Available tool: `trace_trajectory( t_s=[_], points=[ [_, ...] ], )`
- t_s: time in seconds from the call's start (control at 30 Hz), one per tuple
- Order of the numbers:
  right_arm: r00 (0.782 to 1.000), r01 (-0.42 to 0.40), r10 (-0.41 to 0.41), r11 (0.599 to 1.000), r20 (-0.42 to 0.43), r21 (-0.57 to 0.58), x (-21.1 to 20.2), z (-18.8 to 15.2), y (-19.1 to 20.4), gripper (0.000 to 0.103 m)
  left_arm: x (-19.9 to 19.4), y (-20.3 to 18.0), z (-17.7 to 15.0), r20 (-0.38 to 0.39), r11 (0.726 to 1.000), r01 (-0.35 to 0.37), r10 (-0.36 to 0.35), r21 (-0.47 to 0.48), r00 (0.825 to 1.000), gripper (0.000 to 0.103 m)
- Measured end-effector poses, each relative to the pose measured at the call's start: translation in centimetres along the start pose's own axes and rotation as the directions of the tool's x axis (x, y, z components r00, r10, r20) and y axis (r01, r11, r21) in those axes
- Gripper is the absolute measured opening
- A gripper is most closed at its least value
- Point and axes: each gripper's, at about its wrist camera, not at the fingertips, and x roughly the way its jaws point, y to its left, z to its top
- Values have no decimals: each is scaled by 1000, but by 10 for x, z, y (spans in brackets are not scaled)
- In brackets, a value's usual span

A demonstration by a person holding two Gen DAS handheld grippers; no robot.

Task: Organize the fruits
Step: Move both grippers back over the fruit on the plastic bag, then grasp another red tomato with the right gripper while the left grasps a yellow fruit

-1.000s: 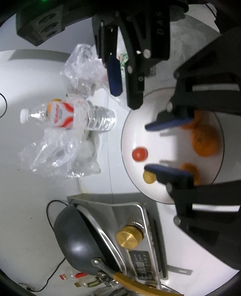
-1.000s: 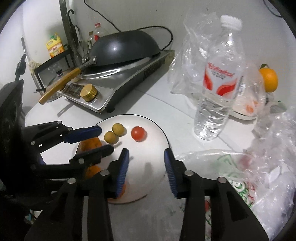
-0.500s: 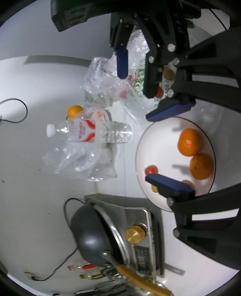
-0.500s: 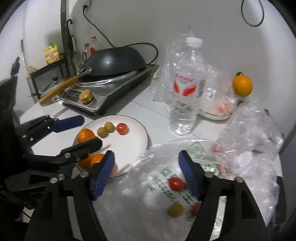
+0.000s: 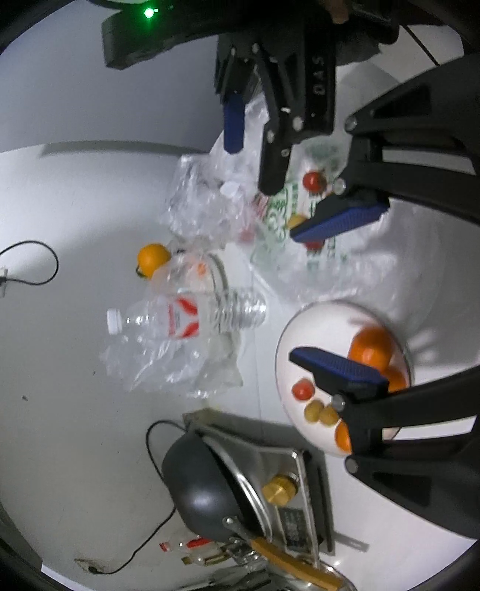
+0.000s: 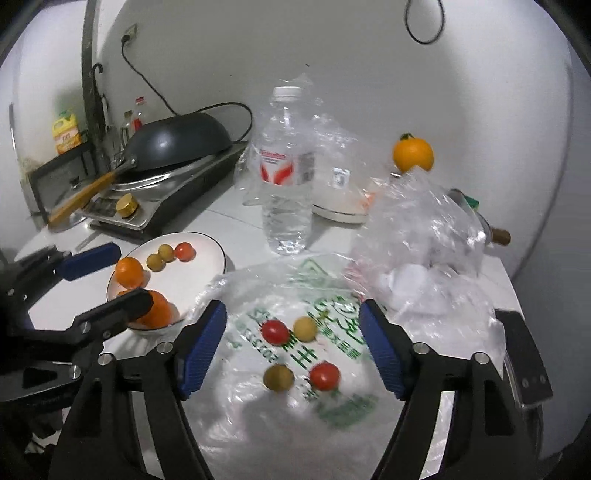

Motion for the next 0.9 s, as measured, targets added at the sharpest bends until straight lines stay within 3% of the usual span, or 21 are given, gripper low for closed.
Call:
trace_trajectory(
  t_s=[0.13,0.27,0.43,0.9],
  points=[
    [999,-40,40,999,-13,20,-7,-8,-15,71,1,-17,0,-11,999,20,-20,27,1000,60],
    [999,-37,38,999,-29,27,-9,-18,-26,59,2,-30,-1,-10,998,22,-22,53,1000,60],
    [998,-52,53,998,-37,36,-9,-27,-38,55,7,-48,-3,-29,996,39,-37,83,999,60],
    [995,-80,81,997,-66,15,5,-41,-52,35,40,-76,-7,-125,990,57,-41,126,991,60]
  ],
)
